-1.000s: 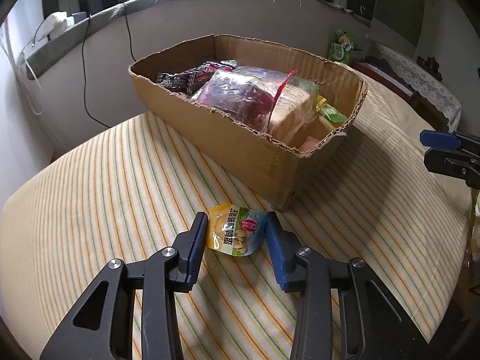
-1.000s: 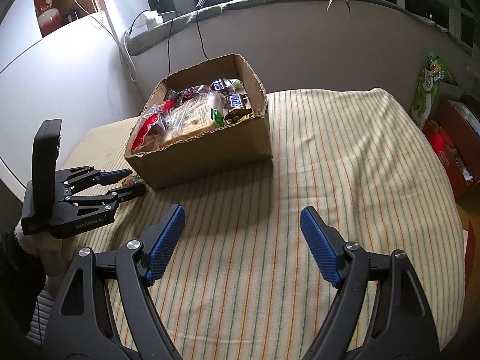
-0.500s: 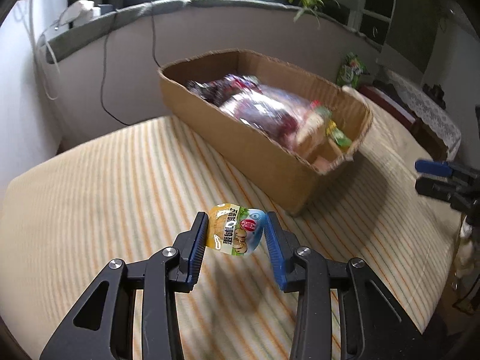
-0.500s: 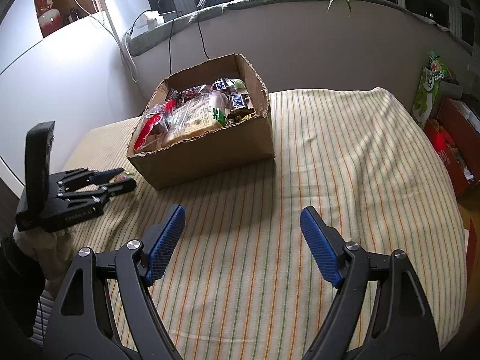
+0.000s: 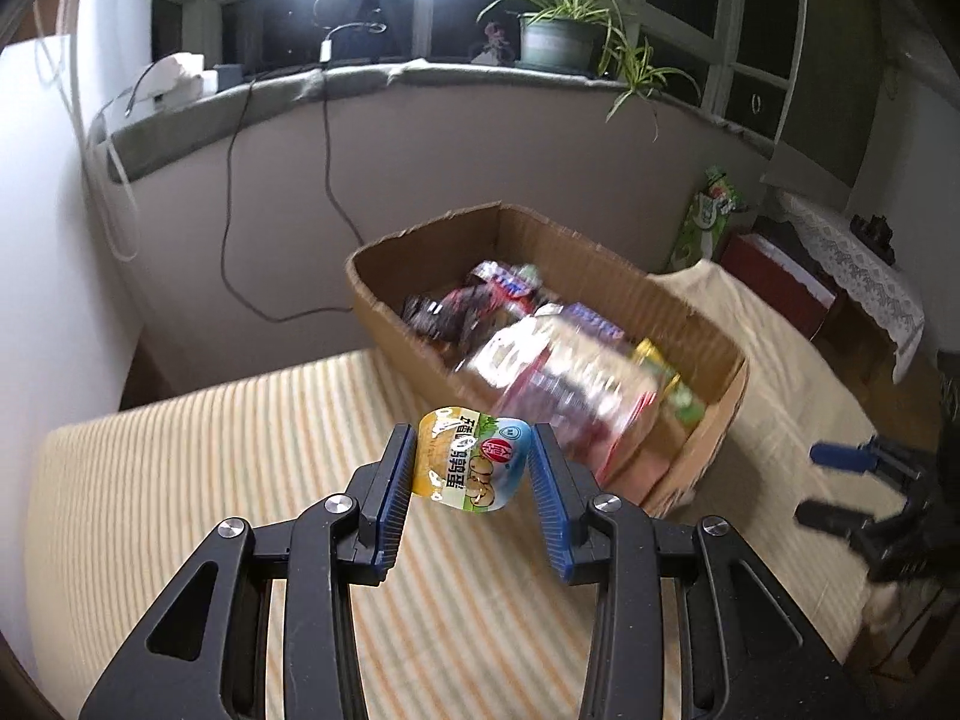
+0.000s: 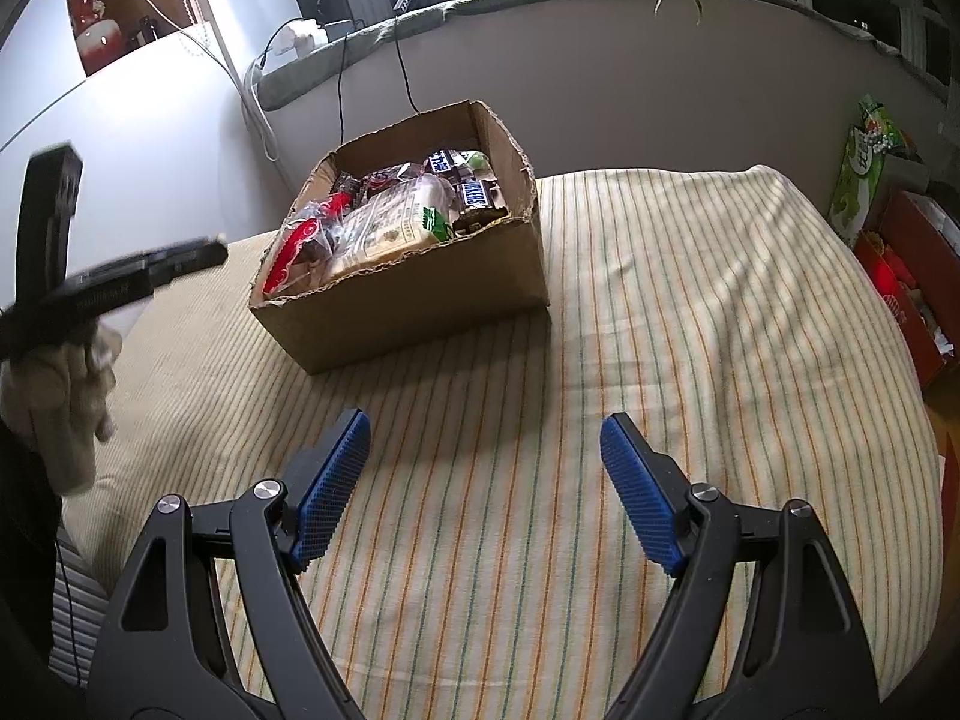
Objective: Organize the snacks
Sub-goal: 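Carry the yellow packet with the left gripper over the box, then lower the yellow packet into the box and open the left gripper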
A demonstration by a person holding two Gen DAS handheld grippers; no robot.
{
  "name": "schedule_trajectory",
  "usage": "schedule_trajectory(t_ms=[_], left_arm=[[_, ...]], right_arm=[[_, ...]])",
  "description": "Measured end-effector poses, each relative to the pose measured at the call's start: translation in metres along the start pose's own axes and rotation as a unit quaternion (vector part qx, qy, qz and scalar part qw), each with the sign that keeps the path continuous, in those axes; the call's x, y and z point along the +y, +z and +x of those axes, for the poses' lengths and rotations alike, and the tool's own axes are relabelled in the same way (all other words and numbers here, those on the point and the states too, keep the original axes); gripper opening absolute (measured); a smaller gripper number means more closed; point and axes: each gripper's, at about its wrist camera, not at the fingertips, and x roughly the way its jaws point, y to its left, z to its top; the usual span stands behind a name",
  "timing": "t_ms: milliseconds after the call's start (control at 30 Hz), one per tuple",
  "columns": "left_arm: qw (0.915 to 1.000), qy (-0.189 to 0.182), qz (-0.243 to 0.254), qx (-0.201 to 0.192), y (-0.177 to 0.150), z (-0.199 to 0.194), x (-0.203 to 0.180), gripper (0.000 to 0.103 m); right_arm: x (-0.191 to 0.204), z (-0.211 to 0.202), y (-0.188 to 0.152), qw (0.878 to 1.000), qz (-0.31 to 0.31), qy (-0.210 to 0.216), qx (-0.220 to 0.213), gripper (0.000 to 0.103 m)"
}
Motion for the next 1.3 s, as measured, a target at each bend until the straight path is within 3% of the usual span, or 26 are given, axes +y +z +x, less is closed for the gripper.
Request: schedule_trajectory(t_ms=[500, 1300], left_arm=[[0.9989, -0.037, 0.029, -0.001, 0.043, 0.034, -0.053, 0.037], [0.9986, -0.04, 0.034, 0.007, 0.047, 0.049, -0.072, 0.04]], right_arm=[[-0.012, 0.01, 0.0, 1.0, 0.004, -0.002, 0.007, 0.082], [-0.024, 0.015, 0.0, 1.0, 0.011, -0.001, 0.012, 0.082]])
